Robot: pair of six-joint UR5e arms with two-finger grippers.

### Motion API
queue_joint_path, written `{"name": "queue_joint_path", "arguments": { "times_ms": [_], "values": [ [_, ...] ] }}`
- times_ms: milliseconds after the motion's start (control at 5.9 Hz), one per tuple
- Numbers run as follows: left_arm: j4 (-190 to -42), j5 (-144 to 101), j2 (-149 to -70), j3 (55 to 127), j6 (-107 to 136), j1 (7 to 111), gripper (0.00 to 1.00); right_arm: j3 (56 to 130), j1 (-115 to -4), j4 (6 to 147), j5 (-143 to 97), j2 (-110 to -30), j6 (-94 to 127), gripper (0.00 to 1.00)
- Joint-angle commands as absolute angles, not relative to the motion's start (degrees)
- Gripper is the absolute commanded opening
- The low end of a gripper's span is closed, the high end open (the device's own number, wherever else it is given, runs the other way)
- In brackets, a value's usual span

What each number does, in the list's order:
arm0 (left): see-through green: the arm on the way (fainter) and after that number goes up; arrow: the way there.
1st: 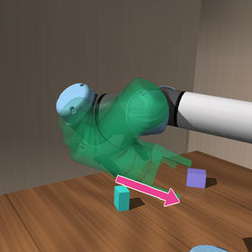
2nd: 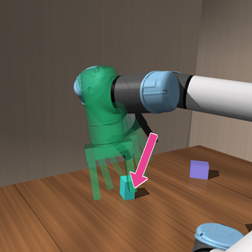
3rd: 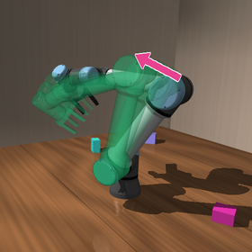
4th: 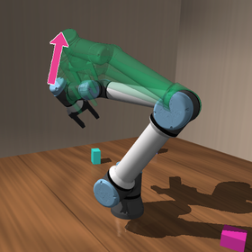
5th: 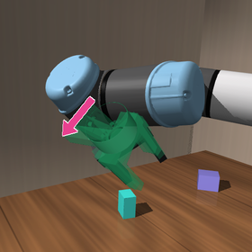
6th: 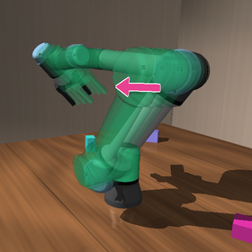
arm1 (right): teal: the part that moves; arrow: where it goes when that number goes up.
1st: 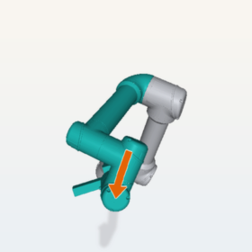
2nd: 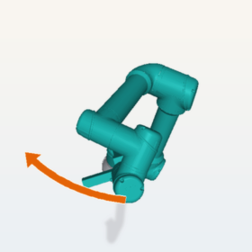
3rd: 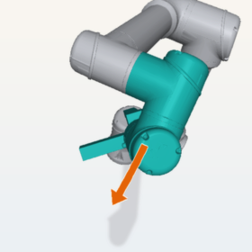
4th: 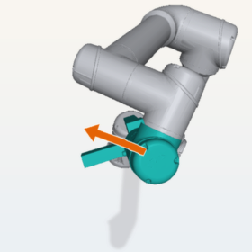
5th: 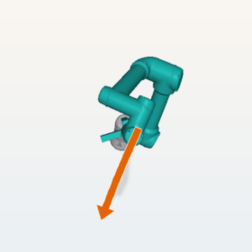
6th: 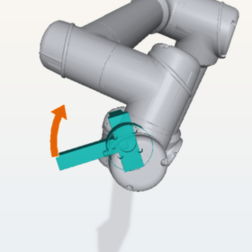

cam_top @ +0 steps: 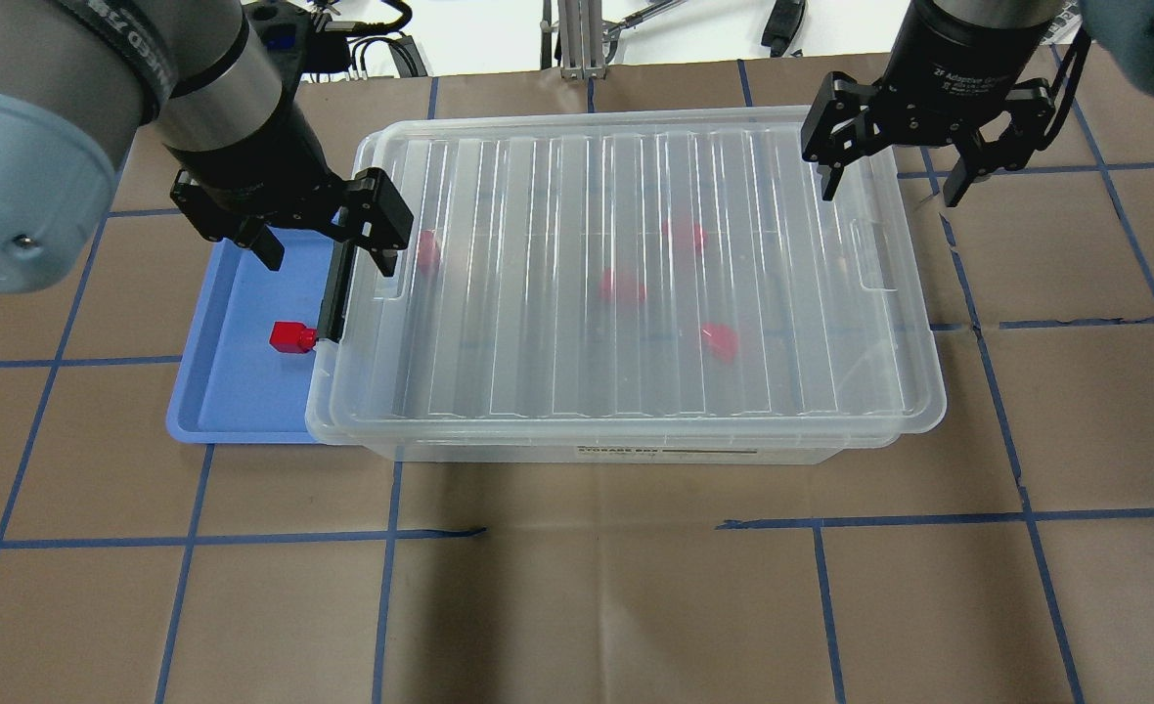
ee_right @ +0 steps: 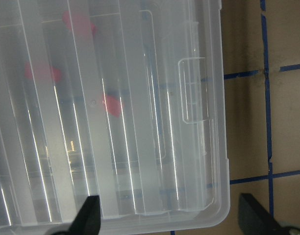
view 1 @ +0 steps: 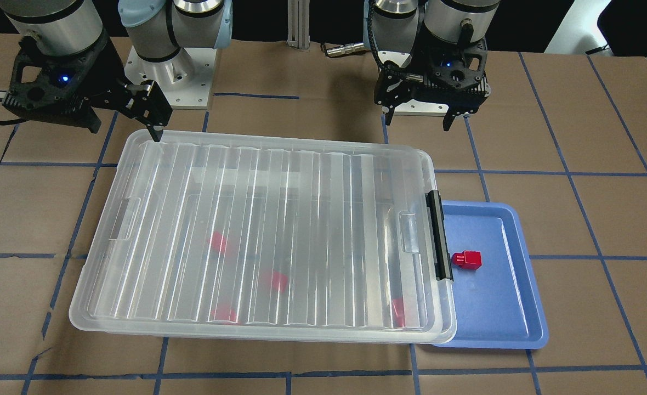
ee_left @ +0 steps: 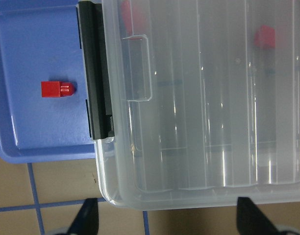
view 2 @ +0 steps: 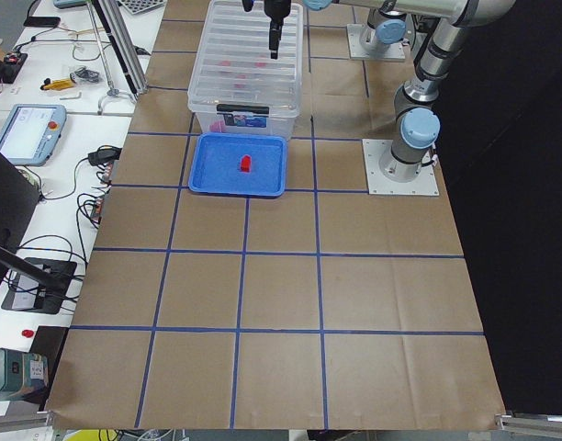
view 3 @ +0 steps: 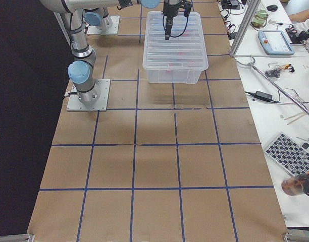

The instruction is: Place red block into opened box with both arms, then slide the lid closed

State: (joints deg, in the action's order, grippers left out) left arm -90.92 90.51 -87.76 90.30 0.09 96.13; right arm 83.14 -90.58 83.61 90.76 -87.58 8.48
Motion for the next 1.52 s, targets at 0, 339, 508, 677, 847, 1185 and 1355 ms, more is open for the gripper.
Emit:
{"name": "queue_joint_path", "arguments": {
  "times_ms": [0,339,508,677,847,1185,1355],
  "values": [
    [-90.97,90.53,-87.72,90.26,0.09,96.15,0.98,83.49,-90.62,83.41,90.97,-87.37,8.35,1.0],
    [-90.88,90.27,-87.8,90.18,0.09,96.24,0.98,83.41,-89.22,84.02,90.88,-86.84,7.48,1.0],
    [-90.97,90.35,-87.72,90.18,0.09,96.24,0.98,83.5,-85.38,84.11,90.88,-86.66,3.82,1.0],
    [-90.97,90.35,-87.54,90.18,0.09,96.33,0.98,84.11,-81.17,84.02,90.88,-85.79,-0.83,1.0],
    [-90.88,90.26,-87.71,90.09,0.09,96.33,0.98,85.33,-79.12,85.5,90.88,-84.39,-1.92,1.0],
    [-90.97,90.44,-87.54,90.17,0.09,96.33,0.98,93.21,-79.19,96.8,90.62,-82.44,-1.85,1.0],
    [-90.97,90.7,-87.45,90.18,0.09,96.5,0.98,97.08,-79.19,101.99,90.44,-82.27,-1.85,1.0]
  ]
}}
